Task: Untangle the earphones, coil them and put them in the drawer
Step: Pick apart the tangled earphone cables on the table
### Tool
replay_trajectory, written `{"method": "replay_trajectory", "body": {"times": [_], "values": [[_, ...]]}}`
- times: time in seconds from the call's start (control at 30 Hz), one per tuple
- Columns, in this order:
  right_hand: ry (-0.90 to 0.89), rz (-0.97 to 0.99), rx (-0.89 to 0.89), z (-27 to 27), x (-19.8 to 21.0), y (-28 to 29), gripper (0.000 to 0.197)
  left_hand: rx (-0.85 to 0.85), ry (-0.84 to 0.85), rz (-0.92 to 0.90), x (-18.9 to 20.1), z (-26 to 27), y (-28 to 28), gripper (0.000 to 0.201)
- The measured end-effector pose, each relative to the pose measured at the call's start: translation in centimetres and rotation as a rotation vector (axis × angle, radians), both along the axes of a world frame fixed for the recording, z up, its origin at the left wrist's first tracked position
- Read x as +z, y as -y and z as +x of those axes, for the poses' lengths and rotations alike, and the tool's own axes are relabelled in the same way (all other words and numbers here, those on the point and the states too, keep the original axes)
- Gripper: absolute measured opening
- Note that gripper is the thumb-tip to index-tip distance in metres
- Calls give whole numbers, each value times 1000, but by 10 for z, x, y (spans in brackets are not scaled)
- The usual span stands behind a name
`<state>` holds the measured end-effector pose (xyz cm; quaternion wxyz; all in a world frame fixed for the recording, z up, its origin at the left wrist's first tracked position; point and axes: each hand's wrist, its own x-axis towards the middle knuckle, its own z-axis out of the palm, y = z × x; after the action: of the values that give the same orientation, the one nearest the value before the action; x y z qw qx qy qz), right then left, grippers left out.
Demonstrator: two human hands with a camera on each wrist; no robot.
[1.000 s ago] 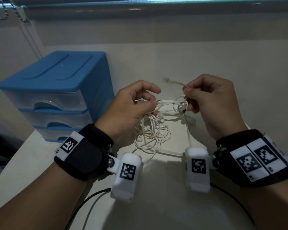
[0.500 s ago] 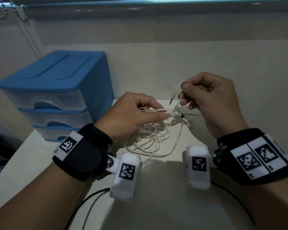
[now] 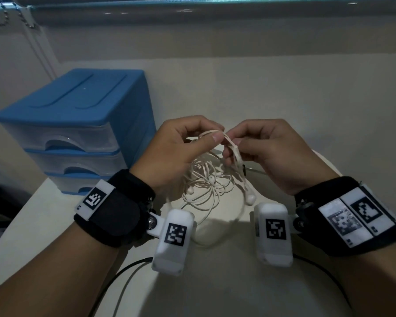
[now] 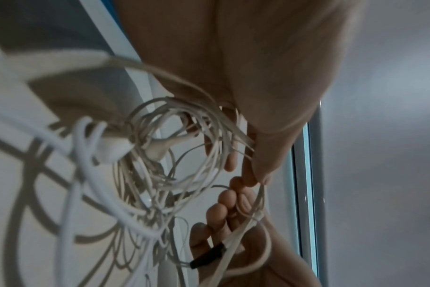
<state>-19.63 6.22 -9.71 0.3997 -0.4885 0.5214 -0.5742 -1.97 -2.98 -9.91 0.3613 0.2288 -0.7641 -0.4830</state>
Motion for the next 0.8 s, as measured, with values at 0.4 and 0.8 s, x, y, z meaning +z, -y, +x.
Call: {"method": "replay_trajectory", "body": {"times": [0.4,0.8], "values": [[49,-154,91,2,1,2,43,-62,-34,192,5,-1,-5,12],[-106,-266,-103,-5,2,4,18,-107,-15,264,10,0,-9,16]]}}
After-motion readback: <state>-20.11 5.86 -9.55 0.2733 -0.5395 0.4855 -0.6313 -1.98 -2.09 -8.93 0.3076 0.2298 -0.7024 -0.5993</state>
